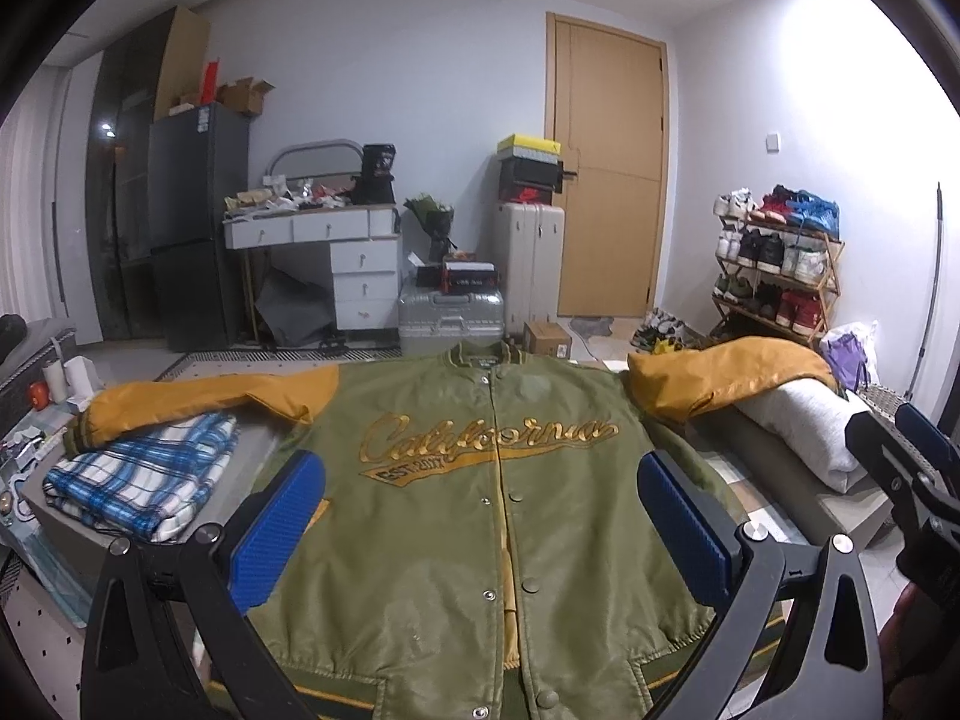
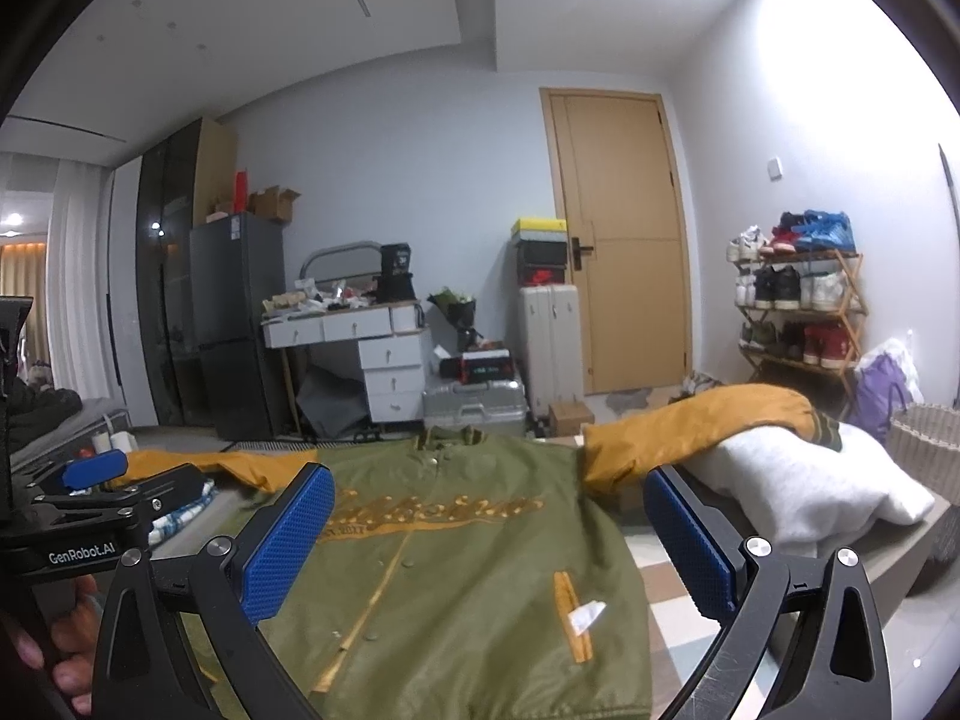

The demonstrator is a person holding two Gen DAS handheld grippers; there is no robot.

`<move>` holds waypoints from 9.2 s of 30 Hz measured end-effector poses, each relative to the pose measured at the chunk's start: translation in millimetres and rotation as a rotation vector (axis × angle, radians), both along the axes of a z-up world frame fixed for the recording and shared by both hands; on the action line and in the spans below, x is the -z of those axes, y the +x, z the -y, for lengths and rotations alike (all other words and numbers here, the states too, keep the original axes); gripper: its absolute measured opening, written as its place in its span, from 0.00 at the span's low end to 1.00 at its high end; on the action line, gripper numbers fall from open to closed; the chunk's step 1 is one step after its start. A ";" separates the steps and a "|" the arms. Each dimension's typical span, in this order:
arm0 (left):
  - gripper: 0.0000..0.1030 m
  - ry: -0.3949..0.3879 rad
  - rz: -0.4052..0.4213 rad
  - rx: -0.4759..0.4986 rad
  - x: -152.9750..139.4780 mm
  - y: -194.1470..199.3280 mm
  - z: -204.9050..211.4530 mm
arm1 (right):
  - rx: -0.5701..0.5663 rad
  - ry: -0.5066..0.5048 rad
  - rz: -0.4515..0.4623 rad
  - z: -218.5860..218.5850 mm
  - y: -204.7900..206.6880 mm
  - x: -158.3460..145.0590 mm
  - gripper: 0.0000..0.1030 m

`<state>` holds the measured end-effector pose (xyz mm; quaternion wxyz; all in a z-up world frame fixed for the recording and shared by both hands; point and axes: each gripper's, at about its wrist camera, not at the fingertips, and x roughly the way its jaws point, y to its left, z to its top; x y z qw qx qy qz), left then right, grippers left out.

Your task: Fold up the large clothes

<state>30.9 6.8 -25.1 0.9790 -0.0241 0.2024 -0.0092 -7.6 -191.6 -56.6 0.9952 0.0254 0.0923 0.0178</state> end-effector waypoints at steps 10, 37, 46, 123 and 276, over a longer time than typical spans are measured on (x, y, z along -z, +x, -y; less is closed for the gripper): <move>0.99 -0.005 -0.132 -0.001 36.0 61.0 -5.6 | 0.156 0.251 -0.154 160.5 97.9 -0.3 1.00; 0.99 0.044 -0.289 -0.032 60.0 98.0 -4.6 | 0.518 0.468 -0.364 390.1 252.1 -14.6 0.35; 0.99 0.001 -0.247 -0.087 52.1 92.1 -36.0 | 0.389 0.174 -0.214 255.9 286.4 -98.2 0.34; 0.98 -0.912 -0.439 -0.550 117.8 158.1 -426.8 | -0.432 0.323 -0.400 -51.2 279.7 131.4 0.95; 0.90 -0.584 -0.123 0.012 199.4 299.4 -235.2 | -0.395 -0.252 -0.927 -247.7 514.8 241.4 0.90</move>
